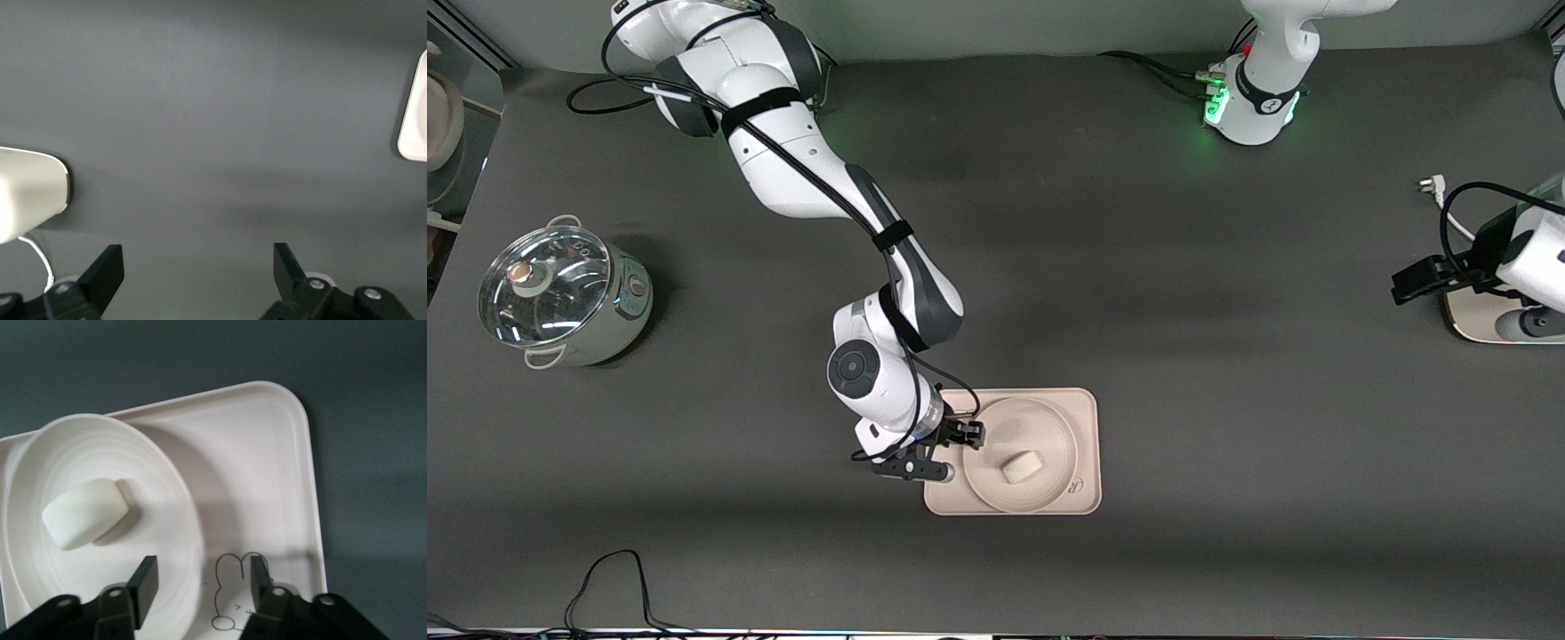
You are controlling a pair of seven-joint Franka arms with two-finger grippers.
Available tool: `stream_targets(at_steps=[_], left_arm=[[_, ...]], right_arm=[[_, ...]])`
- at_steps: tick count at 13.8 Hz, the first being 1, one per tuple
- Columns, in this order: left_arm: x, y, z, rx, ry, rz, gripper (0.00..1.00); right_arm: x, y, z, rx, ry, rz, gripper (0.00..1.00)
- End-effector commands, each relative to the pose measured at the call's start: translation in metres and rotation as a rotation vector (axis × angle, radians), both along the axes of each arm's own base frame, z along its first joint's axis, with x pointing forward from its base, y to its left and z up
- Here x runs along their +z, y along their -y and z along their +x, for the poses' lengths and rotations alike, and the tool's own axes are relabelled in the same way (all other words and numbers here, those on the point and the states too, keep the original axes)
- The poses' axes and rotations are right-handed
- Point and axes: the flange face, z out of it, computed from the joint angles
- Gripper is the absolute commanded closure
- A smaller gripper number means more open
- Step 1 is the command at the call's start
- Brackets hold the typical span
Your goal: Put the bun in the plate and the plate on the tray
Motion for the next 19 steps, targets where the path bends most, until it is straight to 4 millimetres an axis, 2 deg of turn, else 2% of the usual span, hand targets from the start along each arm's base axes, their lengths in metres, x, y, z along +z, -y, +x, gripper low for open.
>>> stream_targets(at_steps=[1,2,3,5,8,10,13,17,19], left_arm=[[-0.003,0.006,-0.004,0.006,-0.008,0.002,0.0],[-0.003,0.005,-0.004,0.009,-0.005,0.001,0.0],[-0.003,0.006,-0.004,0.008,-0.005,0.0,0.0],[-0.003,0.007,-0.003,0.006,-0.005,0.0,0.0],[-0.003,0.005,-0.003,0.009,-0.003,0.001,0.0],[-0.003,0.006,-0.003,0.008,-0.003,0.0,0.0],[-0.003,0.007,-0.003,0.006,-0.002,0.0,0.0],[-0.001,0.006,-0.003,0.008,0.001,0.0,0.0],[0.0,0.006,-0.003,0.007,0.003,0.002,0.0]], right_arm=[[0.011,-0.007,0.004,-0.025,0.011,0.038,0.0],[0.018,-0.008,0.005,-0.033,0.013,0.045,0.0],[0.035,-0.006,0.008,-0.034,0.029,0.054,0.0],[0.057,-0.005,0.003,-0.029,0.005,0.056,0.0],[0.114,0.018,-0.007,-0.032,-0.033,0.05,0.0],[0.173,0.062,-0.014,-0.048,-0.073,0.028,0.0],[0.249,0.135,-0.028,-0.02,-0.145,-0.024,0.0],[0.318,0.242,-0.048,0.064,-0.209,-0.162,0.0],[0.355,0.293,-0.056,0.032,-0.186,-0.153,0.0]])
